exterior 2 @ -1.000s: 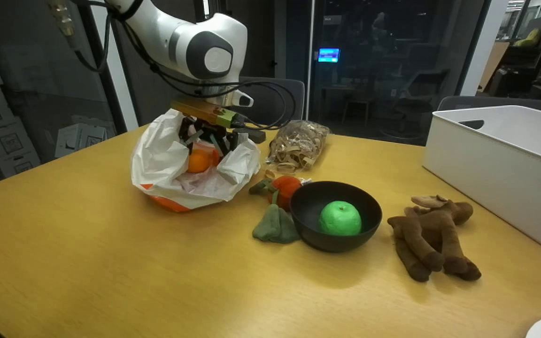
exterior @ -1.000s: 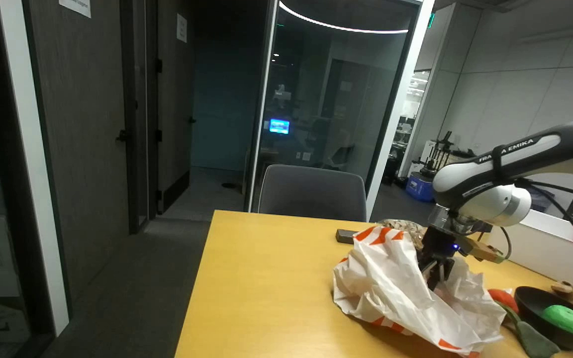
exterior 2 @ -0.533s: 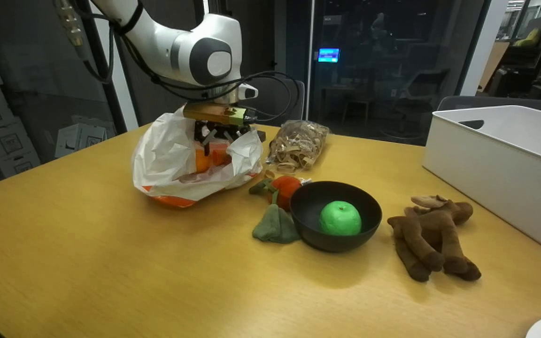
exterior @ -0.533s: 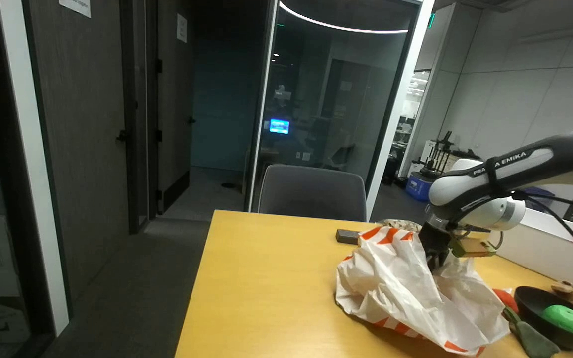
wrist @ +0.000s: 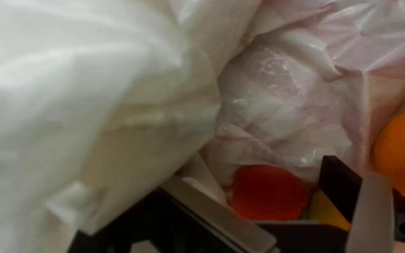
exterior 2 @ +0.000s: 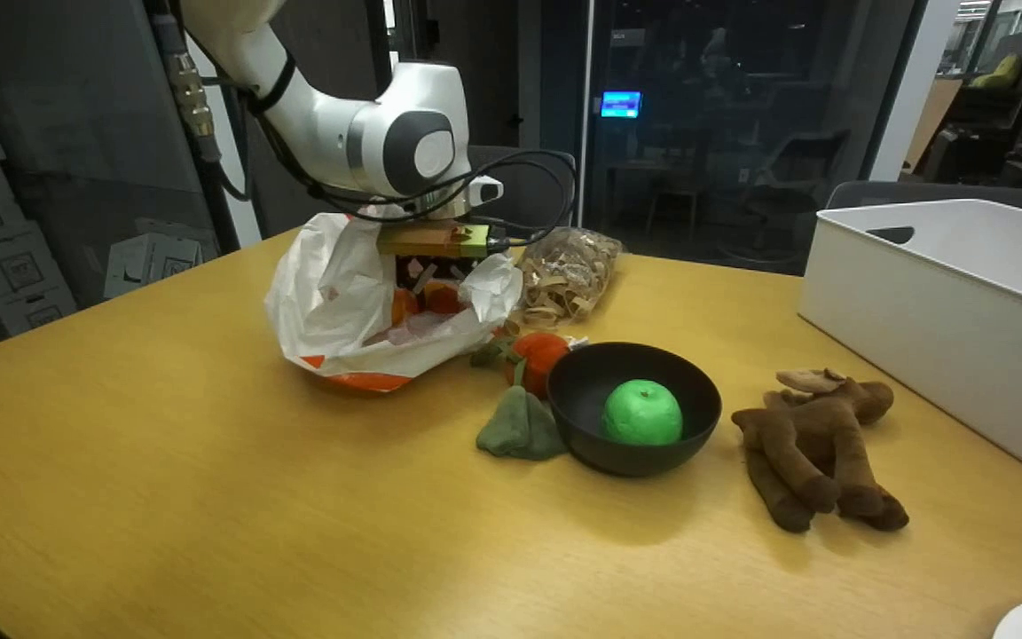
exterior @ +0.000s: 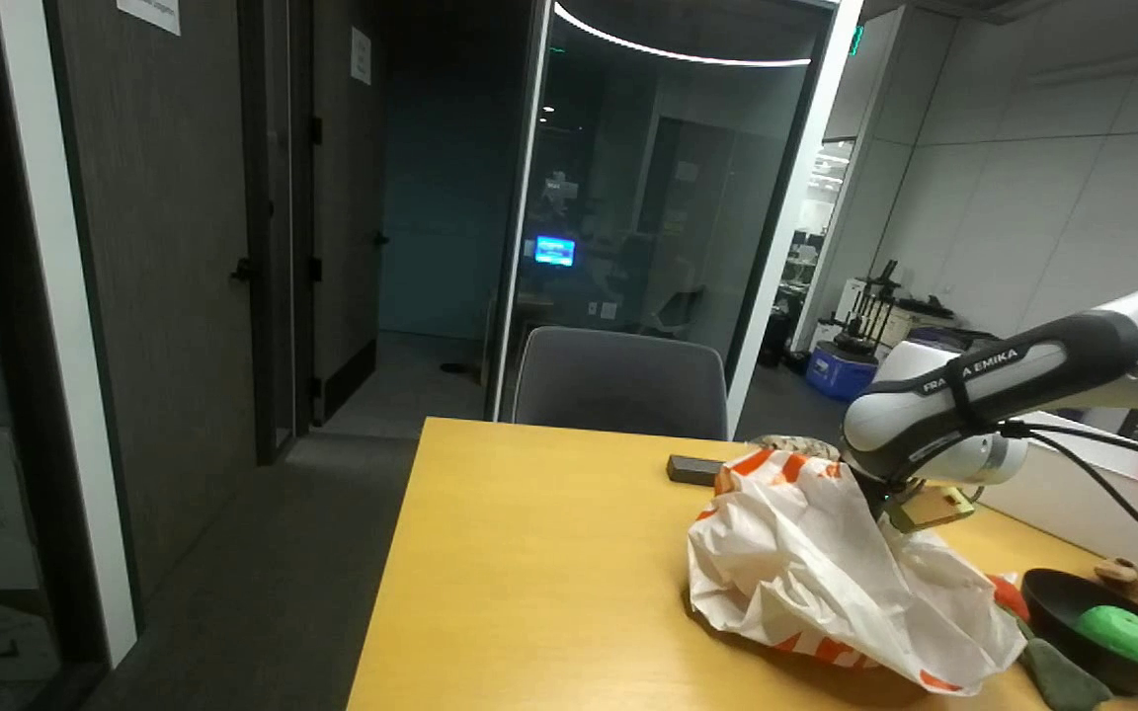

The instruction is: Remove the contents in the plastic bag

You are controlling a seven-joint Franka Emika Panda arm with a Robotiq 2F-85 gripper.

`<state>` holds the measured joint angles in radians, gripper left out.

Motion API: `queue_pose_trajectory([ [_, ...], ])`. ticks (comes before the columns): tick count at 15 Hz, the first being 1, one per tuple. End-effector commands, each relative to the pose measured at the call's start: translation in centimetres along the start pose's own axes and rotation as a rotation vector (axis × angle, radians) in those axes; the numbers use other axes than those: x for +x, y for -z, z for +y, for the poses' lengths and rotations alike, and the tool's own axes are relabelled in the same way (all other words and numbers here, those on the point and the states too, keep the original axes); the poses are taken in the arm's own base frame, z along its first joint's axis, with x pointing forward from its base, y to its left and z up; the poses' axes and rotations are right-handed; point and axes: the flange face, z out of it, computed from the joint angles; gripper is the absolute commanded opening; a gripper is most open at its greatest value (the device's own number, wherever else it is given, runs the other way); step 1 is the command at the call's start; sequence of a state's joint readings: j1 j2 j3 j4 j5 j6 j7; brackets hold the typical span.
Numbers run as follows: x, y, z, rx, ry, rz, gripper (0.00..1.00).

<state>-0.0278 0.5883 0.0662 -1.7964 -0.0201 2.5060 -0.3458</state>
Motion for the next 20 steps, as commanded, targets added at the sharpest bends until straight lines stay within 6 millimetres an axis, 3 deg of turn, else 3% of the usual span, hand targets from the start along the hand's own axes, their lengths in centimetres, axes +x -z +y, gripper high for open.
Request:
queue_pose_trajectory([
  [1,1.2,-0.2,0.5,-0.001,0.047,0.064,1.0],
  [4,1.2,0.2,-0.3,0.035,0.069,0.088,1.0],
  [5,1.3,0.4,-0.6,0.043,0.08,0.095,0.75],
  [6,1.3,0.6,-0.9,0.056,0.094,0.1,0.75],
  [7,1.4,0.7,-1.2,0.059,0.1,0.105,0.68],
  [12,1.5,1.1,-1.6,0.09,0.117,0.103,0.29],
  [16,1.4,2.1,-1.7,0.089,0.104,0.08,0.27],
  [20,0.4,5.4,-3.0,0.158,0.116,-0.031,0.27],
])
